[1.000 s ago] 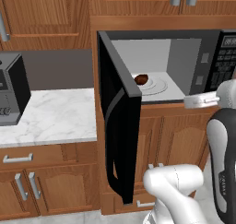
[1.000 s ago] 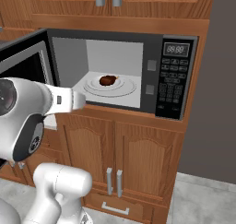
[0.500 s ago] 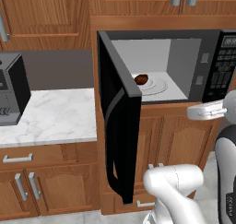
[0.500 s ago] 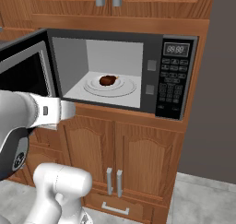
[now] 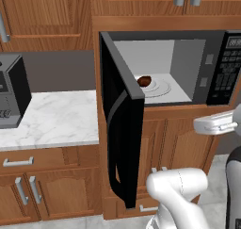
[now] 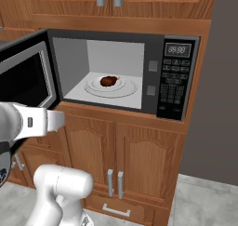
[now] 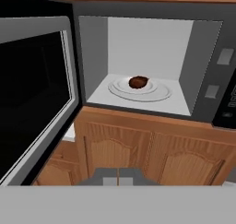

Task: Transport the steak from the fridge to the microwave and turn on the microwave.

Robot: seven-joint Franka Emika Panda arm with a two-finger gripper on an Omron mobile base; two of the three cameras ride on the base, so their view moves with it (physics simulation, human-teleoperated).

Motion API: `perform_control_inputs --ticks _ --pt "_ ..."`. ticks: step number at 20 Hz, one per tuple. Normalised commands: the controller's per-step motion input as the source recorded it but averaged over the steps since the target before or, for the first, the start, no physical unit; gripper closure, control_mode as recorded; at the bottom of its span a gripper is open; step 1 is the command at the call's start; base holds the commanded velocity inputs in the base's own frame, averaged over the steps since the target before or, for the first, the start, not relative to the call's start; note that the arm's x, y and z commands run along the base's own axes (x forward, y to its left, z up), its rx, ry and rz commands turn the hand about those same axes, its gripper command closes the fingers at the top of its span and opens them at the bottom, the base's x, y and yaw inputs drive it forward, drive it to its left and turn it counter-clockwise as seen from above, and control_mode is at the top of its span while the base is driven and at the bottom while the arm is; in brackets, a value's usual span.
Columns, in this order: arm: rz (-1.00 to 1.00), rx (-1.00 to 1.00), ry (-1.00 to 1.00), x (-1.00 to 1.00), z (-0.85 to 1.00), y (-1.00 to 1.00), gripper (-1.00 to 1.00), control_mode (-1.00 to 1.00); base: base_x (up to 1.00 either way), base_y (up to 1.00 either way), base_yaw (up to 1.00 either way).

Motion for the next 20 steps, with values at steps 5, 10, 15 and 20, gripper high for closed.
perform_control_inputs --ticks 5,10,15,20 --pt "0.00 0.00 0.00 -0.36 0.01 0.12 1.00 -1.00 0.00 0.00 0.00" --pt "0.00 0.00 -0.01 -0.37 0.00 0.16 1.00 -1.00 0.00 0.00 0.00" --pt "0.00 0.00 -0.01 -0.40 0.00 0.18 1.00 -1.00 0.00 0.00 0.00" --pt "0.00 0.00 -0.01 -0.41 0.00 0.16 1.00 -1.00 0.00 0.00 0.00"
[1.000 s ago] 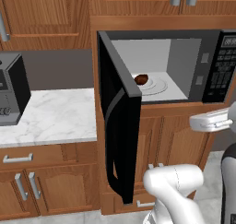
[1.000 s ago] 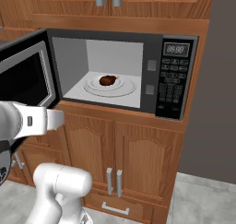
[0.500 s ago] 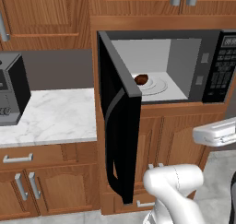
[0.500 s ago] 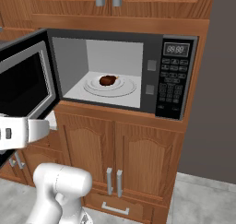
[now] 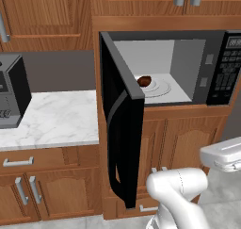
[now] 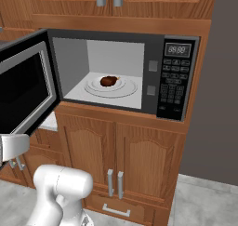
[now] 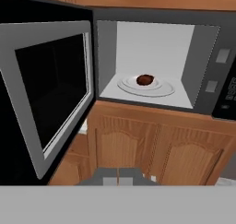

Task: Transport the steak from the fridge to the microwave and turn on the microwave.

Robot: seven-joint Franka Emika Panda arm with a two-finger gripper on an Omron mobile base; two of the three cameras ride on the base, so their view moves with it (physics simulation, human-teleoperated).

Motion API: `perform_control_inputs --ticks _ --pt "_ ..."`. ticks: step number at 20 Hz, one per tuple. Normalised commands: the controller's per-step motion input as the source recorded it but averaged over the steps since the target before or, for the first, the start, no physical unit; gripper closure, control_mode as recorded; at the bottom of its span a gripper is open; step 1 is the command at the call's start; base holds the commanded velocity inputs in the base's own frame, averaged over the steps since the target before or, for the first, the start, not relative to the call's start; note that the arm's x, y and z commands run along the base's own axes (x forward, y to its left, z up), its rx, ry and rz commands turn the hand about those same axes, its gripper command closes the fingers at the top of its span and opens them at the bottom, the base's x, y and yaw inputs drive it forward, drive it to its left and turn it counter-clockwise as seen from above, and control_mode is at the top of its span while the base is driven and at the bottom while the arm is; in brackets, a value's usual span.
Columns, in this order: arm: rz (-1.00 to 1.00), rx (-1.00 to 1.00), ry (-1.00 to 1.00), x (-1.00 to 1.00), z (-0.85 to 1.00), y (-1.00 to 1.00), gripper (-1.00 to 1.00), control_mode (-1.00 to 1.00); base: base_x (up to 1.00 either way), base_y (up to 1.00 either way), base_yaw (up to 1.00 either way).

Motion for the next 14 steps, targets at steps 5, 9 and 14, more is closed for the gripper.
perform_control_inputs --ticks 5,9,14 --pt "0.00 0.00 -0.01 -0.40 0.01 0.18 1.00 -1.00 0.00 0.00 0.00" --pt "0.00 0.00 0.00 -0.32 0.06 0.17 1.00 -1.00 0.00 0.00 0.00" --pt "0.00 0.00 0.00 -0.24 0.08 0.19 1.00 -1.00 0.00 0.00 0.00"
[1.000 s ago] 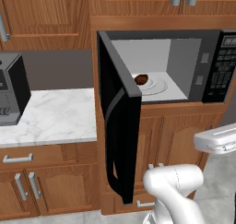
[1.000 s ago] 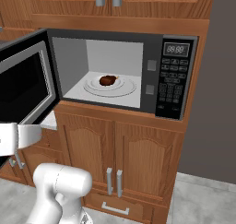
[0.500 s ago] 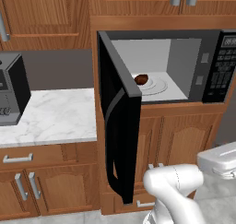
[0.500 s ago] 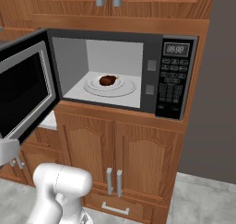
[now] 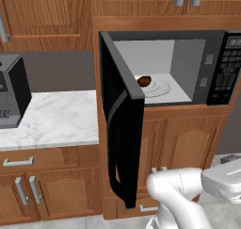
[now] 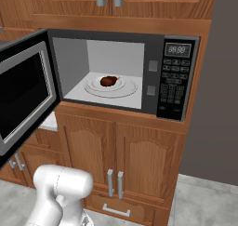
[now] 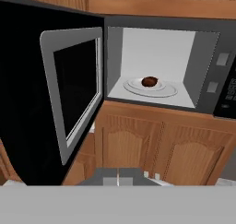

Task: Transport the steak from the fridge to the microwave and turn on the microwave.

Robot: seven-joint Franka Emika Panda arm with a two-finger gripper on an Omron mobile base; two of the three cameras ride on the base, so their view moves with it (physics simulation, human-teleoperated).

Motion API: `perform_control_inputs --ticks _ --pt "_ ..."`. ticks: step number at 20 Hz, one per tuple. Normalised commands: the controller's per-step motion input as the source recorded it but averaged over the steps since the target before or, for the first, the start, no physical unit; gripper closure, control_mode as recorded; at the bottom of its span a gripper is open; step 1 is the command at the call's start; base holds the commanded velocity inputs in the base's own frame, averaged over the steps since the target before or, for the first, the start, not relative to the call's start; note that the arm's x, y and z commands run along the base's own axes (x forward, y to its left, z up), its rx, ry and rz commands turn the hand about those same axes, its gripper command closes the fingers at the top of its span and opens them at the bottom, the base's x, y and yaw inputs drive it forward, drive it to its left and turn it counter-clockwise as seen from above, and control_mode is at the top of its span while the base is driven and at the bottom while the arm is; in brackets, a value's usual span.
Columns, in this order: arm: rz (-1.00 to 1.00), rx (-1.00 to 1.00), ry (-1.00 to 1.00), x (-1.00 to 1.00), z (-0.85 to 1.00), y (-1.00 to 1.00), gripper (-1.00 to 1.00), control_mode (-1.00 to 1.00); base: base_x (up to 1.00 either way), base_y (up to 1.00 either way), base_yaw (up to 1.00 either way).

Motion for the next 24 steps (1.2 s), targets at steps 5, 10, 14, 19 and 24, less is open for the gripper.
perform_control_inputs --ticks 5,10,14,19,24 --pt "0.00 0.00 -0.02 -0.22 0.01 0.22 1.00 -1.00 0.00 0.00 0.00" --pt "0.00 0.00 0.00 -0.09 0.00 0.26 1.00 -1.00 0.00 0.00 0.00" --pt "-0.02 0.00 0.00 0.00 0.00 0.32 1.00 -1.00 0.00 0.00 0.00" --pt "-0.02 0.00 -0.01 0.00 0.00 0.34 1.00 -1.00 0.00 0.00 0.00" --pt "-0.04 0.00 -0.01 0.00 0.00 0.33 1.00 -1.00 0.00 0.00 0.00"
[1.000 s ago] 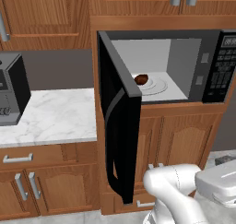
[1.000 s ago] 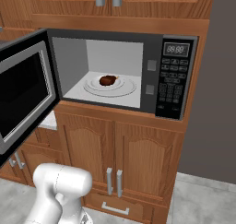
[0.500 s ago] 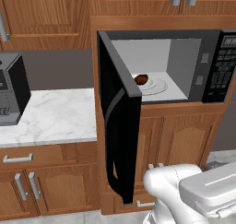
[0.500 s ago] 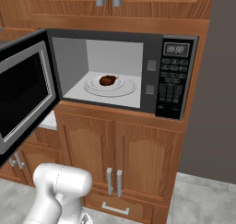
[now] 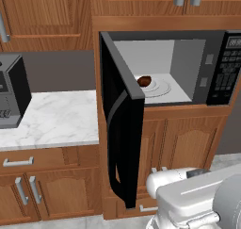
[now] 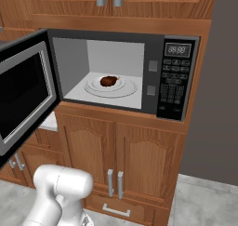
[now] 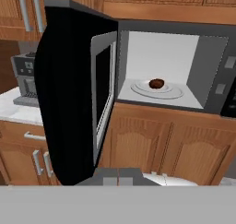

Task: Transport the steak from the fridge to the microwave and turn on the microwave.

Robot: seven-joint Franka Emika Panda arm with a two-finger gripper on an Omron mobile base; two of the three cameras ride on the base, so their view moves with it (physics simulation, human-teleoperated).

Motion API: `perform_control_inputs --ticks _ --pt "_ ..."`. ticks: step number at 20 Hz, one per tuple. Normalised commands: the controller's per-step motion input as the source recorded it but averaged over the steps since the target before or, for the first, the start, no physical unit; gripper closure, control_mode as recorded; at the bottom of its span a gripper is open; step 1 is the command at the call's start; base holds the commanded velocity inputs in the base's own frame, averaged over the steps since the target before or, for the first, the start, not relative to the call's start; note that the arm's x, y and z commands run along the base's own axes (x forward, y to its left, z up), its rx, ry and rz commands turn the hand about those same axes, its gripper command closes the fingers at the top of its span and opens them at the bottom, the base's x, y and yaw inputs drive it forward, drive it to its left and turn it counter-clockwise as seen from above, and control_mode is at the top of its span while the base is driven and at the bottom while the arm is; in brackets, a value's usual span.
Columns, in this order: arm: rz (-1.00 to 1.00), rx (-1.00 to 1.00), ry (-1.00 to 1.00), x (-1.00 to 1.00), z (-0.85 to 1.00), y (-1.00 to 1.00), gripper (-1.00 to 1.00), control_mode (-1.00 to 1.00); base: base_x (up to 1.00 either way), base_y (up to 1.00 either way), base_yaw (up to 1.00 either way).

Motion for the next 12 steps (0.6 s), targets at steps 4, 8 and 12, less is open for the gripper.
perform_control_inputs --ticks 4,8,12 --pt "-0.05 -0.01 0.00 0.00 0.00 0.32 1.00 -1.00 0.00 0.00 0.00" --pt "-0.05 -0.01 0.00 0.01 0.00 0.35 1.00 -1.00 0.00 0.00 0.00" --pt "-0.06 -0.02 0.00 0.07 0.00 0.38 1.00 -1.00 0.00 0.00 0.00"
